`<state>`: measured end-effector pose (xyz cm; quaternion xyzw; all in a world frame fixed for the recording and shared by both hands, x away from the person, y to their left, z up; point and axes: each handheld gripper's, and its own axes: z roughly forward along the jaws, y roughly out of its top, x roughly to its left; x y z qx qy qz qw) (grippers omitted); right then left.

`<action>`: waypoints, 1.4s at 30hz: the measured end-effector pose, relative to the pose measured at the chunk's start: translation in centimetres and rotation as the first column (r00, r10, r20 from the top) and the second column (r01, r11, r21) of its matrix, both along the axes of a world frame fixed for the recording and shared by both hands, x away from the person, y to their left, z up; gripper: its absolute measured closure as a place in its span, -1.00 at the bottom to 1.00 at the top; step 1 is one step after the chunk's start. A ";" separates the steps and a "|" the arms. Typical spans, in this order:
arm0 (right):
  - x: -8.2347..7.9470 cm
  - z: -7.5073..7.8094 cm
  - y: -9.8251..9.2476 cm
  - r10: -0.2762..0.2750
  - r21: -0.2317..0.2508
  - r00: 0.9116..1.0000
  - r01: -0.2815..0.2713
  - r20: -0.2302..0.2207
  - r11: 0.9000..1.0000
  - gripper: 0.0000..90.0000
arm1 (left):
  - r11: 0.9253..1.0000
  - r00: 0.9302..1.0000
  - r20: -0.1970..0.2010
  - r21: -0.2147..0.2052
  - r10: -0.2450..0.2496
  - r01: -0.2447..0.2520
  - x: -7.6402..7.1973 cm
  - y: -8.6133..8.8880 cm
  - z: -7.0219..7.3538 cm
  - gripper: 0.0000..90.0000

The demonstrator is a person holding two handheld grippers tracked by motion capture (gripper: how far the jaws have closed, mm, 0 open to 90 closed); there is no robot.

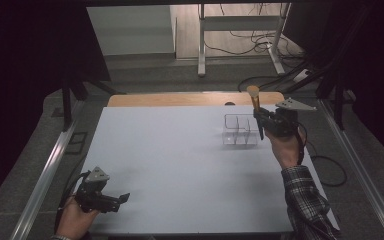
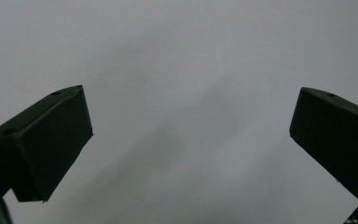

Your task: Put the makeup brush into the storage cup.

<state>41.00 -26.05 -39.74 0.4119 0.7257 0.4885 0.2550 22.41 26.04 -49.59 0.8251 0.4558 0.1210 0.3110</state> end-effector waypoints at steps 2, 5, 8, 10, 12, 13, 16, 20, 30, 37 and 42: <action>0.1 0.0 0.0 -0.004 0.004 1.000 0.004 0.002 1.000 0.66 | 1.000 1.000 0.000 -0.001 0.000 0.000 0.0 0.0 0.0 -1.00; 0.4 0.0 0.1 -0.005 0.012 1.000 0.005 0.002 1.000 0.66 | 1.000 1.000 0.000 0.000 -0.001 0.001 0.0 0.0 0.0 -1.00; 0.5 -0.1 0.1 -0.010 0.015 1.000 0.010 0.004 1.000 0.66 | 1.000 1.000 -0.001 0.000 -0.001 0.001 0.0 0.0 0.0 -1.00; 0.7 -0.1 0.1 -0.014 0.015 1.000 0.014 0.007 1.000 0.66 | 1.000 1.000 -0.003 -0.001 0.000 0.000 0.0 0.0 0.0 -1.00; 0.8 0.0 0.1 -0.019 0.015 1.000 0.019 0.011 1.000 0.66 | 1.000 1.000 -0.003 -0.001 0.000 0.000 0.0 0.0 0.0 -1.00; 0.9 0.0 0.1 -0.019 0.014 1.000 0.019 0.011 1.000 0.66 | 1.000 1.000 -0.003 -0.002 -0.001 0.001 0.0 0.0 0.0 -1.00; 1.1 0.1 0.1 -0.023 0.020 1.000 0.023 0.016 1.000 0.66 | 1.000 1.000 -0.003 -0.002 -0.001 0.001 0.0 0.0 0.0 -1.00; 1.5 0.3 0.2 -0.025 0.018 0.999 0.024 0.022 1.000 0.66 | 1.000 1.000 -0.003 -0.003 -0.001 0.001 0.0 0.0 0.0 -1.00; 2.5 0.1 0.5 -0.034 0.011 0.999 0.034 0.036 0.999 0.66 | 1.000 1.000 -0.002 -0.003 0.002 -0.002 0.1 0.1 -0.1 -1.00; 3.0 0.0 0.8 -0.034 0.001 0.998 0.034 0.044 0.999 0.66 | 1.000 1.000 -0.004 -0.003 0.002 -0.002 0.1 0.1 -0.1 -1.00; 3.5 0.1 0.9 -0.042 0.003 0.998 0.042 0.050 0.999 0.66 | 1.000 1.000 -0.004 -0.003 0.002 -0.002 0.1 0.1 -0.1 -1.00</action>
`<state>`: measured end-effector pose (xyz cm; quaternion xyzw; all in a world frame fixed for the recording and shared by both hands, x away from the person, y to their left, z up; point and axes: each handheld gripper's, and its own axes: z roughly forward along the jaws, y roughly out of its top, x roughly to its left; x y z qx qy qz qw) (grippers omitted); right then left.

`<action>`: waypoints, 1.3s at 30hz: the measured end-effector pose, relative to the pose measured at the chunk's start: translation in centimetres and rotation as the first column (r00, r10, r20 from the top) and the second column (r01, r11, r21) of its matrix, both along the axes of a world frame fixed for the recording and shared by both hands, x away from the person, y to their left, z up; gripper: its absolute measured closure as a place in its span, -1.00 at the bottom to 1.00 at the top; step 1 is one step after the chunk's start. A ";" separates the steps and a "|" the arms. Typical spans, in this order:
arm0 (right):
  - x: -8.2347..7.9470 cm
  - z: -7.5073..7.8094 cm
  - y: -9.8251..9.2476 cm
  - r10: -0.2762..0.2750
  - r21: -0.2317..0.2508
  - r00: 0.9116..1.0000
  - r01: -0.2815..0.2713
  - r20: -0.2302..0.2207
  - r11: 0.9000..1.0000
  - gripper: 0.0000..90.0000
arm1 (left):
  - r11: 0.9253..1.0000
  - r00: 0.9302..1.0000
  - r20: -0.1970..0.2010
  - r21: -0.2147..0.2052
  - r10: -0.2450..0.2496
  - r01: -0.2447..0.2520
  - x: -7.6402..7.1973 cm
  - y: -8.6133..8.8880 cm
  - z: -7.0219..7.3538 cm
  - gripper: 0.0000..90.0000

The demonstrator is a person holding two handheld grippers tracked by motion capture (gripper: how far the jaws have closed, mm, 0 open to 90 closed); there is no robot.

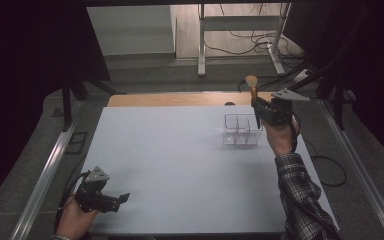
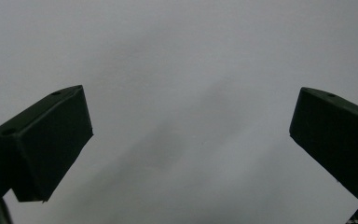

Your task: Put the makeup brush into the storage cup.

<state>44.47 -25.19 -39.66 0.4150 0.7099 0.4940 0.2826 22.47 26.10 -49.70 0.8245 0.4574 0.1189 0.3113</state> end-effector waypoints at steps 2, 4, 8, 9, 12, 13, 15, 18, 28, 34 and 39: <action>0.2 0.0 0.0 -0.001 -0.001 1.000 0.001 0.001 1.000 0.66 | 1.000 1.000 0.000 0.000 0.000 0.000 0.0 0.0 0.0 -1.00; 0.3 0.0 0.0 -0.004 0.000 1.000 0.004 0.005 1.000 0.66 | 1.000 1.000 0.000 0.001 0.000 0.000 0.0 0.0 0.0 -1.00; 0.6 -0.1 0.0 -0.009 0.001 1.000 0.009 0.008 1.000 0.66 | 1.000 1.000 -0.001 0.002 0.000 0.000 0.0 0.0 0.0 -1.00; 0.7 -0.1 -0.1 -0.011 0.002 1.000 0.011 0.006 1.000 0.66 | 1.000 1.000 -0.001 0.002 0.000 0.000 0.0 0.0 0.0 -1.00; 1.1 -0.3 -0.2 -0.019 0.001 1.000 0.019 0.007 1.000 0.66 | 1.000 1.000 -0.002 0.003 0.000 0.000 0.0 0.0 0.0 -1.00; 1.2 -0.4 -0.2 -0.021 0.000 1.000 0.021 0.006 1.000 0.66 | 1.000 1.000 -0.002 0.003 -0.001 0.001 0.0 0.0 0.0 -1.00; 1.3 -0.5 -0.3 -0.022 -0.001 1.000 0.022 0.005 1.000 0.66 | 1.000 1.000 -0.003 0.002 0.000 0.000 0.0 0.0 -0.1 -1.00; 1.7 -0.7 -0.4 -0.035 0.010 0.999 0.035 0.004 0.999 0.66 | 1.000 1.000 -0.003 0.002 0.000 0.000 0.0 0.0 -0.1 -1.00; 2.1 -1.5 -0.5 -0.043 0.005 0.999 0.043 -0.003 0.999 0.66 | 1.000 1.000 -0.006 0.005 -0.003 0.003 0.0 0.0 -0.1 -1.00; 2.1 -2.2 -0.5 -0.045 0.001 0.999 0.045 -0.011 0.999 0.66 | 1.000 1.000 -0.006 0.005 -0.004 0.004 0.0 0.0 -0.1 -1.00; 2.1 -2.6 -0.6 -0.049 0.002 0.999 0.049 -0.017 0.999 0.66 | 1.000 1.000 -0.005 0.006 -0.006 0.006 0.0 -0.1 -0.1 -1.00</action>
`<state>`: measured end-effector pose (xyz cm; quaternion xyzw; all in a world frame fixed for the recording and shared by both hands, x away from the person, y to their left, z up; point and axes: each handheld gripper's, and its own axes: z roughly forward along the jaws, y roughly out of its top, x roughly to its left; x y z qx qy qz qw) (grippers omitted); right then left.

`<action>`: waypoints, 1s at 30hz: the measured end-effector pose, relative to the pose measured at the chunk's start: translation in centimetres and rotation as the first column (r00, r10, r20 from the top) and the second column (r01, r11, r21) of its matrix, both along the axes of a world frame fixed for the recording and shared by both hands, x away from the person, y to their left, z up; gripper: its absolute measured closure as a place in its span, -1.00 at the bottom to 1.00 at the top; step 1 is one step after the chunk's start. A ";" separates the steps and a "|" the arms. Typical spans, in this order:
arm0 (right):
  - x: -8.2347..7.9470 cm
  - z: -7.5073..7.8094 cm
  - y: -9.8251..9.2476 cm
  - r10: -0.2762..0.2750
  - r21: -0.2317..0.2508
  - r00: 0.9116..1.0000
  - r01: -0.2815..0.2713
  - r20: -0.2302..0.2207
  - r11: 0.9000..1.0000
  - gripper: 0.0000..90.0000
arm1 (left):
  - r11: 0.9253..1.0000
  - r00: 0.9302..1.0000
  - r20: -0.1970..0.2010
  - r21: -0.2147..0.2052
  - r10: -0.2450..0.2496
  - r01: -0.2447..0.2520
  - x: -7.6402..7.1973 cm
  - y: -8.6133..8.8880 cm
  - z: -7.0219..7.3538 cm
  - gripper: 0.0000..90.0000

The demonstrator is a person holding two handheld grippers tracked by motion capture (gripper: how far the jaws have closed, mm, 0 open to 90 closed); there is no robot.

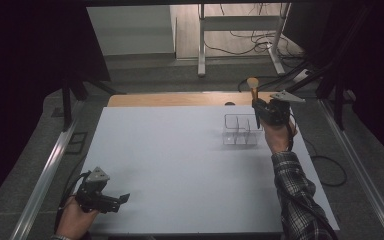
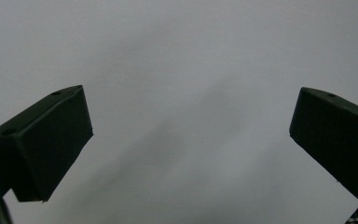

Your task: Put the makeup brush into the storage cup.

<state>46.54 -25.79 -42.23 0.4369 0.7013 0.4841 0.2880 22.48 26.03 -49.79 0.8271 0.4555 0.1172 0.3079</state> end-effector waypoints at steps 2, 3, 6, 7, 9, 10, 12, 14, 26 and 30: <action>0.0 -0.2 0.0 -0.001 -0.004 1.000 0.001 -0.001 1.000 0.66 | 1.000 1.000 0.000 0.000 -0.002 0.002 0.0 0.0 0.0 -1.00; 0.0 -0.3 0.0 -0.001 -0.003 1.000 0.001 -0.006 1.000 0.66 | 1.000 1.000 0.000 0.000 -0.002 0.002 0.0 0.0 0.0 -1.00; 0.0 -0.7 0.0 -0.003 -0.005 1.000 0.003 -0.010 1.000 0.66 | 1.000 1.000 0.000 0.001 -0.004 0.004 0.0 0.0 0.0 -1.00; 0.0 -0.8 -0.1 -0.003 -0.006 1.000 0.003 -0.011 1.000 0.66 | 1.000 1.000 0.000 0.001 -0.004 0.004 0.0 0.0 0.0 -1.00; 0.0 -0.9 0.0 -0.005 -0.007 1.000 0.005 -0.013 1.000 0.66 | 1.000 1.000 0.000 0.001 -0.004 0.004 0.0 0.0 0.0 -1.00; 0.0 -0.9 0.0 -0.005 -0.007 1.000 0.005 -0.013 1.000 0.66 | 1.000 1.000 0.000 0.001 -0.004 0.004 0.0 0.0 0.0 -1.00; 0.0 -1.2 0.0 -0.005 -0.011 1.000 0.005 -0.017 1.000 0.66 | 1.000 1.000 0.000 0.001 -0.005 0.005 0.0 0.0 0.0 -1.00; 0.0 -1.4 0.0 -0.004 -0.014 1.000 0.004 -0.018 1.000 0.66 | 1.000 1.000 0.001 0.003 -0.009 0.009 0.0 -0.1 0.0 -1.00; 0.0 -2.4 0.0 -0.007 -0.031 0.999 0.006 -0.035 1.000 0.66 | 1.000 1.000 0.002 0.005 -0.010 0.010 0.0 -0.1 0.0 -1.00; 0.0 -2.6 0.0 -0.006 -0.036 0.999 0.004 -0.041 0.999 0.66 | 1.000 1.000 0.002 0.005 -0.011 0.011 0.0 -0.1 0.0 -1.00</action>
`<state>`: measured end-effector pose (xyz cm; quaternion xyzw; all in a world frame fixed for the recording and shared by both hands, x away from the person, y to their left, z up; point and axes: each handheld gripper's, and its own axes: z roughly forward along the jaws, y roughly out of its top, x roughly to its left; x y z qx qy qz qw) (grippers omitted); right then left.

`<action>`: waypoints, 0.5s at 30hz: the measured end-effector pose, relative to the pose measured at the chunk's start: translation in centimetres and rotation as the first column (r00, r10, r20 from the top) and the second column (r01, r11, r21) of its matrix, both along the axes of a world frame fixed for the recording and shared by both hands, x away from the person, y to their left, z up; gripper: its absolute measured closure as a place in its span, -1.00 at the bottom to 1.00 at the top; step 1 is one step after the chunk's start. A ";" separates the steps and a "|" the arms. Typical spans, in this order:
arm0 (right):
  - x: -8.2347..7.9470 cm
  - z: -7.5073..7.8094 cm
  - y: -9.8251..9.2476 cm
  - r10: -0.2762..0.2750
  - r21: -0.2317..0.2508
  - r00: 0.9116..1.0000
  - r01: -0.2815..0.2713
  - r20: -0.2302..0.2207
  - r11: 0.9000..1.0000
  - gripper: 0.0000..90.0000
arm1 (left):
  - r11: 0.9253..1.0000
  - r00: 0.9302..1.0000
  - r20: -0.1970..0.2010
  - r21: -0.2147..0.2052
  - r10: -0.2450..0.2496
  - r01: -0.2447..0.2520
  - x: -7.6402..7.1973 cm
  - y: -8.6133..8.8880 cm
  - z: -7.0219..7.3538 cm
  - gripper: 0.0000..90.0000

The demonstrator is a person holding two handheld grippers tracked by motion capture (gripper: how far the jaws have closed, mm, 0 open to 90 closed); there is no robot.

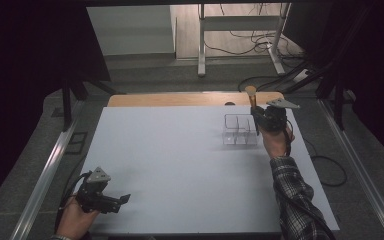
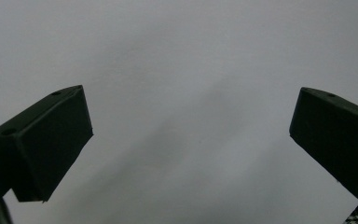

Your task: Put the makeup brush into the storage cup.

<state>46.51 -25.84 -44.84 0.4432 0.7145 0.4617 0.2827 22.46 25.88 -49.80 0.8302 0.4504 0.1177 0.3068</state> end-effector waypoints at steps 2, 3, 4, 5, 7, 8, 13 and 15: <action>0.0 -0.1 0.0 0.000 -0.001 1.000 0.000 -0.001 1.000 0.66 | 1.000 1.000 0.000 0.000 0.000 0.000 0.0 0.0 0.0 -1.00; 0.0 -0.2 0.1 -0.001 -0.006 1.000 0.001 -0.003 1.000 0.66 | 1.000 1.000 -0.001 -0.001 -0.001 0.001 0.0 0.0 0.0 -1.00; 0.0 -0.2 0.1 -0.001 -0.008 1.000 0.001 -0.006 1.000 0.66 | 1.000 1.000 -0.001 -0.001 -0.001 0.001 0.0 0.0 0.0 -1.00; 0.0 -0.3 0.1 0.000 -0.011 1.000 0.000 -0.007 1.000 0.66 | 1.000 1.000 0.000 -0.001 -0.001 0.001 0.0 0.0 0.0 -1.00; 0.0 -0.3 0.2 0.000 -0.015 1.000 0.000 -0.008 1.000 0.66 | 1.000 1.000 -0.001 0.000 -0.001 0.001 0.0 0.0 0.0 -1.00; 0.0 -0.4 0.2 0.000 -0.024 1.000 0.000 -0.011 1.000 0.65 | 1.000 1.000 0.000 -0.001 -0.001 0.001 0.0 0.0 0.0 -1.00; -0.1 -0.6 0.1 -0.006 -0.030 1.000 0.006 -0.018 1.000 0.64 | 1.000 1.000 0.000 0.000 -0.002 0.002 0.0 0.0 0.0 -1.00; 0.0 -0.6 0.1 -0.004 -0.034 1.000 0.003 -0.022 0.999 0.63 | 1.000 1.000 0.000 0.000 -0.002 0.002 0.0 0.0 0.0 -1.00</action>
